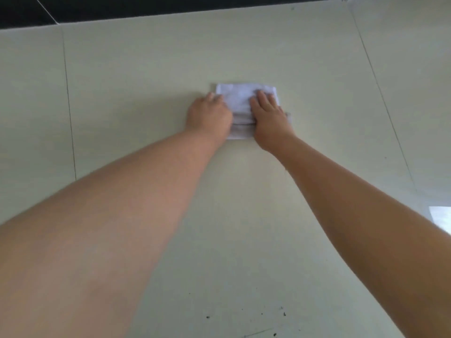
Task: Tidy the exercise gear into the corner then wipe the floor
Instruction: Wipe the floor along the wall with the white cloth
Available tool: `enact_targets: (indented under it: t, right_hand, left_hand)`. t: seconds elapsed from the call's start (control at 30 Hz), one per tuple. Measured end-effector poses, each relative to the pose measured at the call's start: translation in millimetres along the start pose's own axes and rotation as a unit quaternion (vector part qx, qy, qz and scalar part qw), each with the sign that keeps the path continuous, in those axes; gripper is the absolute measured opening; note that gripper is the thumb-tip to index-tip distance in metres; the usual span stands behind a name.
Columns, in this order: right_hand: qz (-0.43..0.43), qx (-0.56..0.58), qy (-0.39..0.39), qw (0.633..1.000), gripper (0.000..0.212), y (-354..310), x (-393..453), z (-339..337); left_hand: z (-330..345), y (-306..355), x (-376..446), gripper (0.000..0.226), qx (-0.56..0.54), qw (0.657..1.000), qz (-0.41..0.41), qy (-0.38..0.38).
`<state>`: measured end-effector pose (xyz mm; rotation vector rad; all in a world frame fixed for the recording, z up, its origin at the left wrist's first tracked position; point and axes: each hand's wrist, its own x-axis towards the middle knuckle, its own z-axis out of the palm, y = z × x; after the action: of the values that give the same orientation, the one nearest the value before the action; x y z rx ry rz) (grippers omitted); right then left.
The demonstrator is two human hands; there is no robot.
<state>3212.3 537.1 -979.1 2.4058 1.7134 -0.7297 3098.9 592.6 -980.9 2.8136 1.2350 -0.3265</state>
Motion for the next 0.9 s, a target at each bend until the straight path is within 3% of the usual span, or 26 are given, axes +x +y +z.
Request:
enact_targets:
  t: [0.1, 0.23, 0.37, 0.43, 0.6, 0.67, 0.77, 0.9]
  right_hand:
    - [-0.063, -0.002, -0.007, 0.998, 0.055, -51.0, 17.8, 5.1]
    - [-0.143, 0.032, -0.024, 0.989, 0.054, -113.5, -4.8, 30.5]
    - [-0.182, 0.068, -0.054, 0.979, 0.056, -123.9, -50.2, 47.9]
    - [-0.185, 0.077, -0.062, 0.978, 0.057, -110.3, -77.3, 53.7]
    - [-0.124, 0.062, -0.059, 0.989, 0.064, -41.7, -126.7, 60.9]
    - [-0.074, 0.049, -0.048, 0.995, 0.062, -12.4, -126.1, 55.5]
    - [-0.001, 0.035, -0.023, 0.999, 0.067, 24.7, -105.9, 37.6]
    - [0.043, 0.015, 0.005, 0.999, 0.064, 40.9, -61.2, 10.7]
  left_hand:
    - [8.3, -56.8, -23.6, 0.062, 0.013, 0.999, -0.027, 0.041]
    - [24.2, -113.3, -88.3, 0.037, 0.014, 0.996, -0.084, 0.033]
    - [37.7, -113.0, -142.6, 0.034, 0.026, 0.996, -0.067, -0.047]
    - [38.4, -101.1, -157.3, 0.044, 0.028, 0.997, -0.028, -0.060]
    - [31.2, -31.6, -161.6, 0.045, -0.007, 0.995, 0.099, 0.018]
    - [31.3, -1.3, -143.4, 0.044, -0.040, 0.992, 0.115, 0.036]
    - [26.0, 38.6, -99.2, 0.045, -0.043, 0.993, 0.109, -0.008]
    - [19.5, 50.5, -40.2, 0.048, -0.074, 0.993, 0.095, -0.007]
